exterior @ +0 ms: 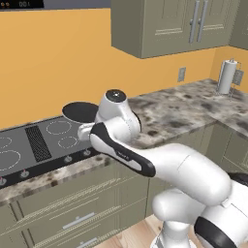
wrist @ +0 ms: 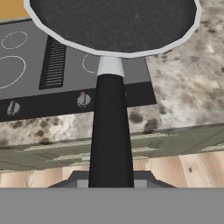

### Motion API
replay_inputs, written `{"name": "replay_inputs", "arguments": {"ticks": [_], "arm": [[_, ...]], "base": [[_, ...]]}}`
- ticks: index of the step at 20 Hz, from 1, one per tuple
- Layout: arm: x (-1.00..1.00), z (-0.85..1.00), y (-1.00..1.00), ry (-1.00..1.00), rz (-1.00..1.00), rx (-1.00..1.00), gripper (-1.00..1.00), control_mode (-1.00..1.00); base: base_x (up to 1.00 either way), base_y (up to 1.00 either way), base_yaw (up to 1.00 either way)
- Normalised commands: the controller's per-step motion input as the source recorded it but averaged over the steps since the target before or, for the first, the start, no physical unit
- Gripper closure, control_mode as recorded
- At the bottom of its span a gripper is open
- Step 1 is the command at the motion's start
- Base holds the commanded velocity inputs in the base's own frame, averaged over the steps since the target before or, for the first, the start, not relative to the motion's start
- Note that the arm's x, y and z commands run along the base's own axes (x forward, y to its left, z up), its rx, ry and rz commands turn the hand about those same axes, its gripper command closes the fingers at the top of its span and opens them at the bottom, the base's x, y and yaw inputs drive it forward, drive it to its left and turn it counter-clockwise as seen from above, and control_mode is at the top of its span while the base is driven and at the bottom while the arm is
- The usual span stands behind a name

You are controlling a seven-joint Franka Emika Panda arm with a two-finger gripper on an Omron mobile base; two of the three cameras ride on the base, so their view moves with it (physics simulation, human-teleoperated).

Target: Move the pot and pan from the stove into the sink.

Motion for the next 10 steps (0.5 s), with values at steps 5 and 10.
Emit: {"name": "replay_inputs", "arguments": {"ticks": [5,10], "arm": [[-0.56,0.36,-0.28,0.00,0.00,-0.01,1.00,-1.00],[-0.56,0.39,-0.31,0.01,0.00,-0.01,1.00,-1.00]], "base": [[0.00,0.00,0.00],[0.00,0.00,0.00]]}}
